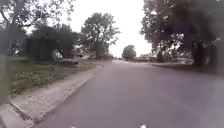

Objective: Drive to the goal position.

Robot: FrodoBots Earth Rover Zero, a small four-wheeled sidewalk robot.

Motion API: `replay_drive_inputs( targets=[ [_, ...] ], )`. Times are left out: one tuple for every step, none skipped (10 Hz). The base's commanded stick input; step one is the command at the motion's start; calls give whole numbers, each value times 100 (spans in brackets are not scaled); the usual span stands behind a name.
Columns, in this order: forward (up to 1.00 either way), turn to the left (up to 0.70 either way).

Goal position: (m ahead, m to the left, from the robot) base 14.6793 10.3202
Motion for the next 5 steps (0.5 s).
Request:
replay_drive_inputs(
  targets=[
    [100, 0],
    [100, 0],
    [100, 0],
    [100, 0],
    [100, 0]
  ],
)
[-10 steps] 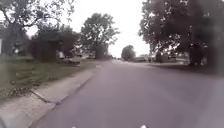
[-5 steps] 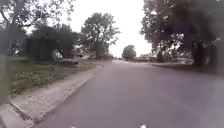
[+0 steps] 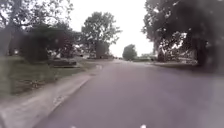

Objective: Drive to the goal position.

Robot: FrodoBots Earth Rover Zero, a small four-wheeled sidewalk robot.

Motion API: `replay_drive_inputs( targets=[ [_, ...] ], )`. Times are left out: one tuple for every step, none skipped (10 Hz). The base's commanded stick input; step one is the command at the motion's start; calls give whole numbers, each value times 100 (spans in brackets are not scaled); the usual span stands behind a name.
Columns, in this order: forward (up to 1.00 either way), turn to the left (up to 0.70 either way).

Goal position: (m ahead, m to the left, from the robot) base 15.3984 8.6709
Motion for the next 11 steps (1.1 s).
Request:
replay_drive_inputs(
  targets=[
    [100, 0],
    [100, 0],
    [100, 0],
    [100, 0],
    [100, 0],
    [100, 0],
    [100, 0],
    [100, 0],
    [100, 0],
    [100, 0],
    [100, 0]
  ],
)
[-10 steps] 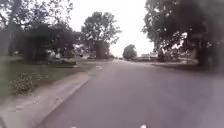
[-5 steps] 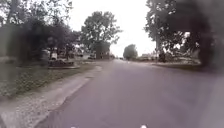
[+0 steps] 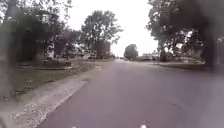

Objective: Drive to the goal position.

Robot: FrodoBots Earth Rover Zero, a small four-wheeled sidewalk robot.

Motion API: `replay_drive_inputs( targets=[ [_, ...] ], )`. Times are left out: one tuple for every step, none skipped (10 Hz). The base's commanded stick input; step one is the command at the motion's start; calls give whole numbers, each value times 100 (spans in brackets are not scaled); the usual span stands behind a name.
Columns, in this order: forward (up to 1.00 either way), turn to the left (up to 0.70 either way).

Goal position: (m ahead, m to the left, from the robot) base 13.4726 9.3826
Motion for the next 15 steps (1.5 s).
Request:
replay_drive_inputs(
  targets=[
    [100, 0],
    [100, 0],
    [100, 0],
    [100, 0],
    [100, 0],
    [100, 0],
    [100, 0],
    [100, 0],
    [100, 0],
    [100, 0],
    [100, 0],
    [100, 0],
    [100, 0],
    [100, 0],
    [100, 0]
  ],
)
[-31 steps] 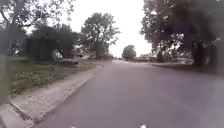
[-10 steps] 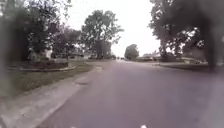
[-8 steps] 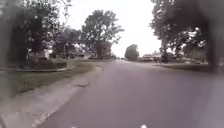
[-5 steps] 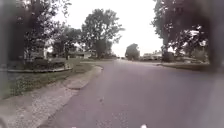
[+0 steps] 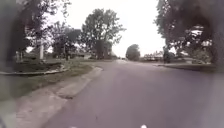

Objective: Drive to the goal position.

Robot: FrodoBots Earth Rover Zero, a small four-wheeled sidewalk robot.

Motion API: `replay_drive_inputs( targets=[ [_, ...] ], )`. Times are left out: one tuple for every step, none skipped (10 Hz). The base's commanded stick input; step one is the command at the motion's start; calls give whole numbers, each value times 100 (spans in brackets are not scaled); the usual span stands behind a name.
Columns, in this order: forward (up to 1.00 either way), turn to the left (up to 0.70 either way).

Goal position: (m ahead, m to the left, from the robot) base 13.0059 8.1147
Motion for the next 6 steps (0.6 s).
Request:
replay_drive_inputs(
  targets=[
    [100, 0],
    [100, 0],
    [100, 0],
    [100, 0],
    [100, 0],
    [100, -10]
  ],
)
